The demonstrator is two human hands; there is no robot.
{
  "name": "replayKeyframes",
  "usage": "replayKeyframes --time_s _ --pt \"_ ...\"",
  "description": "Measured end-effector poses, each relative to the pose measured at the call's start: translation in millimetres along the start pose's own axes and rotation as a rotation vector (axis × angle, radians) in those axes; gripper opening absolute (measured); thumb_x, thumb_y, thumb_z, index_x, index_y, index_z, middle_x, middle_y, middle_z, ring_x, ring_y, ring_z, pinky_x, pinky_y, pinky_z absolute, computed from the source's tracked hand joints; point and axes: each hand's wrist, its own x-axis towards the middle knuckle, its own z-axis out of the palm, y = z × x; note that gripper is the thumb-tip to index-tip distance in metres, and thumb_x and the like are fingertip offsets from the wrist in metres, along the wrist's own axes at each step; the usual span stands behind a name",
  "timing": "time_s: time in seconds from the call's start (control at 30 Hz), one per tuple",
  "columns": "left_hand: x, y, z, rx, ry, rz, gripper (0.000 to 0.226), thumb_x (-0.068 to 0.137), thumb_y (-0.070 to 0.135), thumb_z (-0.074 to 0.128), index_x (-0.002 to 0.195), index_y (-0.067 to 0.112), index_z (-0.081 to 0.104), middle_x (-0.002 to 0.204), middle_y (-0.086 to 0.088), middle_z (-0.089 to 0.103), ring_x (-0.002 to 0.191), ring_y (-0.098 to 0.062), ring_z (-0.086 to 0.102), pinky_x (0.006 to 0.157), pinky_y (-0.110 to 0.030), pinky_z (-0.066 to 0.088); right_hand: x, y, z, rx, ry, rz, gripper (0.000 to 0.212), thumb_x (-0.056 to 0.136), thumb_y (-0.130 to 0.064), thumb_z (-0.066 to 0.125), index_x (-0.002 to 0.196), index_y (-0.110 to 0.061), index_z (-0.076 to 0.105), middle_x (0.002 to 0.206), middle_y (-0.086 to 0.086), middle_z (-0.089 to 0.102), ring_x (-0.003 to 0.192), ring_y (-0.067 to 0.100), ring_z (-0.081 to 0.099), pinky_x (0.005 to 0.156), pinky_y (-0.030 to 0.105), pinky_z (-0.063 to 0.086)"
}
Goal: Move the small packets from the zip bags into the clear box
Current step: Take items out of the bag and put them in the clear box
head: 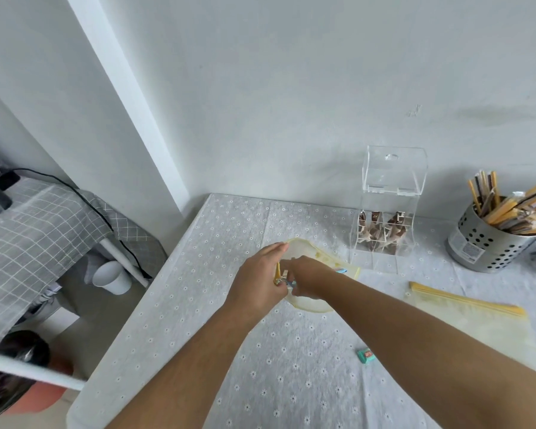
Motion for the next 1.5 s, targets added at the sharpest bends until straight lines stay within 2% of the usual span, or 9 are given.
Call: replayKeyframes --time_s 0.2,0.37,0.53,0.63,0.9,1.03,1.1,1.27,1.5 --pt "1 -3 0 -0.007 -0.003 -0.003 0.071 0.079 0.004 0.064 0.143 0.021 0.039 0.15 0.01 0.037 0.114 -0.028 0.058 0.104 -0.034 0.044 7 -5 4 -0.023 0.007 -0.007 0.023 0.086 -0.013 0.059 0.106 -0.02 0.069 0.106 0.007 0.065 0.09 0.022 0.056 0.069 0.026 0.038" --pt "3 -4 0 0.013 0.008 -0.006 0.069 0.079 0.003 0.063 0.142 0.02 0.04 0.15 0.009 0.036 0.113 -0.029 0.058 0.104 -0.033 0.044 6 -4 -7 0.046 0.02 0.067 0.019 0.085 -0.005 0.055 0.068 -0.011 0.059 0.061 0.002 0.052 0.068 0.021 0.046 0.051 0.023 0.029" --pt "14 3 -2 0.055 0.022 -0.002 0.069 0.079 0.004 0.064 0.143 0.017 0.039 0.151 0.005 0.036 0.127 -0.019 0.049 0.107 -0.03 0.039 -14 -3 -27 0.093 0.112 0.01 0.018 0.085 -0.007 0.058 0.093 -0.011 0.073 0.093 0.009 0.072 0.084 0.024 0.066 0.074 0.032 0.052" --pt "25 9 -5 0.093 0.021 -0.009 0.071 0.078 0.006 0.066 0.143 0.014 0.038 0.15 0.001 0.037 0.135 -0.014 0.039 0.112 -0.026 0.032 -35 -4 -48 0.08 0.199 -0.064 0.019 0.085 -0.01 0.061 0.098 -0.013 0.074 0.097 0.005 0.074 0.091 0.02 0.066 0.081 0.028 0.051" --pt "48 20 -13 0.079 0.044 -0.109 0.07 0.077 0.005 0.065 0.141 0.016 0.04 0.144 -0.001 0.045 0.128 -0.017 0.045 0.103 -0.023 0.036 -84 34 -132 0.469 0.542 0.11 0.008 0.079 -0.009 0.073 0.086 -0.01 0.077 0.06 -0.004 0.064 0.04 -0.006 0.053 0.051 0.008 0.046" --pt "51 20 -11 0.098 0.065 -0.14 0.07 0.077 0.006 0.064 0.142 0.017 0.04 0.146 0.001 0.042 0.13 -0.017 0.044 0.107 -0.029 0.038 -94 62 -161 0.424 0.652 0.184 0.007 0.081 -0.008 0.071 0.085 -0.008 0.076 0.064 0.007 0.066 0.051 0.011 0.056 0.057 0.024 0.052" --pt "50 20 -8 0.109 0.068 -0.141 0.07 0.077 0.006 0.064 0.142 0.017 0.039 0.145 0.001 0.043 0.129 -0.018 0.045 0.106 -0.028 0.038 -91 76 -165 0.354 0.653 0.227 0.009 0.082 -0.009 0.069 0.088 -0.008 0.076 0.061 0.0 0.063 0.052 0.01 0.054 0.055 0.019 0.049" --pt "45 16 -8 0.105 0.085 -0.112 0.068 0.078 0.005 0.064 0.141 0.015 0.04 0.145 0.001 0.043 0.128 -0.017 0.045 0.103 -0.024 0.036 -72 104 -156 0.213 0.583 0.325 0.012 0.084 -0.013 0.068 0.093 -0.01 0.075 0.089 0.009 0.074 0.071 0.017 0.061 0.071 0.025 0.052" --pt "44 16 -8 0.121 0.109 -0.073 0.069 0.077 0.004 0.063 0.141 0.015 0.04 0.147 0.001 0.042 0.132 -0.016 0.043 0.106 -0.023 0.033 -59 122 -135 0.159 0.44 0.356 0.012 0.084 -0.012 0.068 0.093 -0.008 0.075 0.094 0.009 0.074 0.077 0.017 0.063 0.081 0.032 0.057"
